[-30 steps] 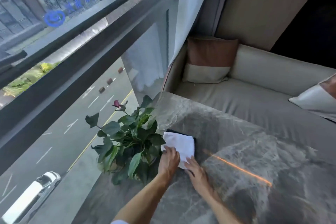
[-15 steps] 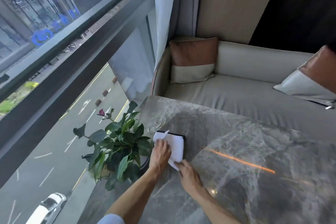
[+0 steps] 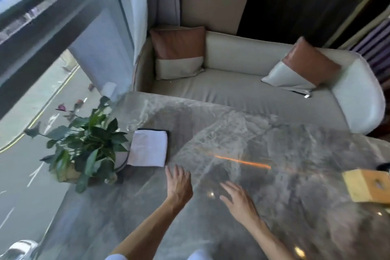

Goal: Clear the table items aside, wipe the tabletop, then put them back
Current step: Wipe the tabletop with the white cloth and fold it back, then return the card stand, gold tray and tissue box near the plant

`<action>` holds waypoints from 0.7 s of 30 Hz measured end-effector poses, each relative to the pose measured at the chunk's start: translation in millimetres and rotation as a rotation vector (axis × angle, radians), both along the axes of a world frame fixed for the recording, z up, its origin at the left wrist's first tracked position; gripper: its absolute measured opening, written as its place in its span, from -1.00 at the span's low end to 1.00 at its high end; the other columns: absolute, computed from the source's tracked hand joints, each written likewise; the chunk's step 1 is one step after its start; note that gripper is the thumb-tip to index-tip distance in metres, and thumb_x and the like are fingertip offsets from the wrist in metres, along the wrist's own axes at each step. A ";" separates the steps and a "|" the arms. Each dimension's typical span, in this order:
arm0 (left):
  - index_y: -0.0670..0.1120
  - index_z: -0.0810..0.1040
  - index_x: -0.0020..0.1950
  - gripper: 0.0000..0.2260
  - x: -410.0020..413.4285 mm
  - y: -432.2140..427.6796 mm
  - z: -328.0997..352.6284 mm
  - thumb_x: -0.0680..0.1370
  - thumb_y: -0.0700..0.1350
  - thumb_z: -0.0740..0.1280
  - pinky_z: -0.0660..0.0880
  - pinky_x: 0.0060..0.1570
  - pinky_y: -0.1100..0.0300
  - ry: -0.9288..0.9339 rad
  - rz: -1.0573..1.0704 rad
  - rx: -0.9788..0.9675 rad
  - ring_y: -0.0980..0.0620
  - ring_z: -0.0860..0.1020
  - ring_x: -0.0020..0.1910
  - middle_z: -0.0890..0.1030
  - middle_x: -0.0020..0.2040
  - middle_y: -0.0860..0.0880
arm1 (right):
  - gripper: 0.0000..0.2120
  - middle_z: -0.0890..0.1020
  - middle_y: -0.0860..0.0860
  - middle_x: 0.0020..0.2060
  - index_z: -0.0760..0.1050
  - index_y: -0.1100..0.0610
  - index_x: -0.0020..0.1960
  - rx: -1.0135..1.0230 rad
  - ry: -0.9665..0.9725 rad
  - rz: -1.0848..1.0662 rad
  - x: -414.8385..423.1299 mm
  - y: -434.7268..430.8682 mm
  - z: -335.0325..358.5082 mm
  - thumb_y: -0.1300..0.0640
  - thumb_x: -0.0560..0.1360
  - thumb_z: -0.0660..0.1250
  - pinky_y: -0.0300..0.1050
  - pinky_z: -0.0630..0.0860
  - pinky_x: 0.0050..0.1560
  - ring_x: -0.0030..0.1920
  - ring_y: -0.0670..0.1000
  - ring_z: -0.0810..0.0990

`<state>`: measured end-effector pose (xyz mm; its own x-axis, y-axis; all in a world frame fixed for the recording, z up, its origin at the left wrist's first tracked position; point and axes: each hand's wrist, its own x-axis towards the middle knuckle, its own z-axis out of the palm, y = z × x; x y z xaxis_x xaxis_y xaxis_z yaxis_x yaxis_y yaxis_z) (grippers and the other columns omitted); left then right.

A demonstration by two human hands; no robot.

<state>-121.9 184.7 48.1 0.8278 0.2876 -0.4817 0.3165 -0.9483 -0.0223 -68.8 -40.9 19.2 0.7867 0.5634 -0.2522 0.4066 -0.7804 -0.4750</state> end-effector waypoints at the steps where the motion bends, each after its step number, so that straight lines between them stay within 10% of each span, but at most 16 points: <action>1: -0.12 0.40 0.35 -0.58 -1.1 -25.9 4.1 0.51 -0.04 0.17 -0.04 0.41 -0.34 0.001 0.006 -0.022 -0.24 0.20 0.46 0.38 0.37 -0.21 | -0.52 0.57 0.01 0.28 0.53 0.03 0.30 -0.007 -0.032 -0.029 0.4 -25.1 5.8 -0.16 0.46 0.27 -0.13 0.38 0.33 0.31 0.05 0.52; 9: 0.08 0.64 0.10 -0.52 -30.7 -225.7 12.5 0.36 0.24 0.14 0.32 0.06 -0.53 -0.061 0.026 -0.119 -0.19 0.57 0.23 0.64 0.19 -0.09 | -0.39 0.57 0.06 0.27 0.52 0.06 0.30 -0.083 -0.107 -0.145 2.7 -221.5 40.7 -0.31 0.43 0.16 -0.02 0.36 0.33 0.30 0.13 0.51; 17: 0.12 0.58 0.16 -0.53 -53.0 -321.8 25.0 0.40 0.26 0.09 0.39 0.08 -0.47 0.008 0.020 -0.121 -0.18 0.54 0.27 0.62 0.21 -0.05 | -0.29 0.54 0.06 0.30 0.45 0.04 0.37 -0.165 -0.024 -0.291 -24.6 -347.4 50.9 -0.37 0.40 0.07 0.12 0.40 0.29 0.34 0.15 0.46; 21: 0.08 0.32 0.43 -0.44 -54.2 -333.7 44.4 0.50 0.24 -0.09 0.05 0.40 -0.33 0.003 -0.035 -0.194 -0.17 0.19 0.51 0.31 0.48 -0.06 | -0.24 0.52 0.10 0.33 0.44 0.09 0.38 -0.125 0.069 -0.377 -49.7 -367.6 44.5 -0.39 0.39 0.06 0.07 0.38 0.35 0.36 0.14 0.45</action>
<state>-176.1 -149.0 92.5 0.8340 0.1605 -0.5278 0.2837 -0.9453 0.1608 -118.6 -408.5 63.6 0.9113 0.2000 -0.3598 0.0512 -0.9223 -0.3830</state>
